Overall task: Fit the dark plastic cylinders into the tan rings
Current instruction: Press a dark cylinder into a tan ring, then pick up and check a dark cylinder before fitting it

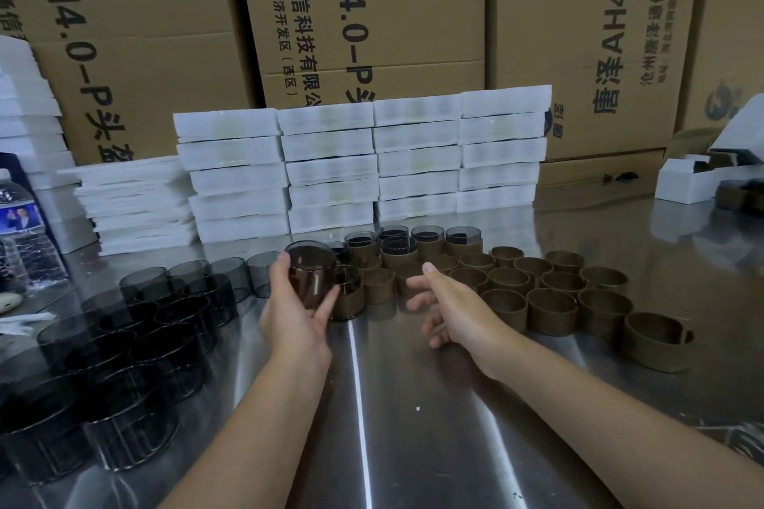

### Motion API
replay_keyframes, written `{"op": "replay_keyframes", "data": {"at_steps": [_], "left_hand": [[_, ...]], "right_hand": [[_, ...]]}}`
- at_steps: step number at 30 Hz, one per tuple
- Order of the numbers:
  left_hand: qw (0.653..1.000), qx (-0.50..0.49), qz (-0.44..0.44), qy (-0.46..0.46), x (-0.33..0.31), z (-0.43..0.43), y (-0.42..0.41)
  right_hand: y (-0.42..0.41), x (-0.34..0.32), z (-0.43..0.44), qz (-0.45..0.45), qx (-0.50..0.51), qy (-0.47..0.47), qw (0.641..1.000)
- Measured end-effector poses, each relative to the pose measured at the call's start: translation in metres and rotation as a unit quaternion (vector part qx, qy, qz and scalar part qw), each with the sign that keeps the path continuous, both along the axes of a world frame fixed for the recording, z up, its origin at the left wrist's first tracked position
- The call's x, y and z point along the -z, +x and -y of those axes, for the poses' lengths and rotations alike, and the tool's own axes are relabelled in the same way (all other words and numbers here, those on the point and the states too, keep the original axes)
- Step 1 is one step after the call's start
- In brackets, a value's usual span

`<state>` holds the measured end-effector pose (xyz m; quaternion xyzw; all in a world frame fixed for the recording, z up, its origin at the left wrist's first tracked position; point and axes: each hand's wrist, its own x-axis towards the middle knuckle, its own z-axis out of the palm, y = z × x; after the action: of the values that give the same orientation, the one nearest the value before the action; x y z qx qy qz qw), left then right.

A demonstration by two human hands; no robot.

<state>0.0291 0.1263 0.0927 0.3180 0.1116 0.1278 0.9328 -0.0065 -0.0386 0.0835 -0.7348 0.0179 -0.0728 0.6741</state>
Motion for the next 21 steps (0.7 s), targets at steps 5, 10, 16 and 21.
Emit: {"op": "replay_keyframes", "data": {"at_steps": [5,10,16,21], "left_hand": [[0.961,-0.146,-0.039,0.232,0.006,-0.008,0.003],[0.859,-0.162,-0.019,0.484,0.011,-0.007,0.004],[0.777,-0.132,-0.054,0.613,0.017,-0.014,0.009],[0.707,-0.115,-0.016,0.698,0.021,-0.009,0.004]], "right_hand": [[0.0,-0.001,0.0,-0.008,-0.002,0.009,1.0],[-0.001,0.0,-0.001,-0.014,-0.017,0.007,1.0],[0.0,0.0,0.0,-0.016,-0.022,0.013,1.0],[-0.002,0.0,-0.001,-0.014,-0.032,0.005,0.999]]}}
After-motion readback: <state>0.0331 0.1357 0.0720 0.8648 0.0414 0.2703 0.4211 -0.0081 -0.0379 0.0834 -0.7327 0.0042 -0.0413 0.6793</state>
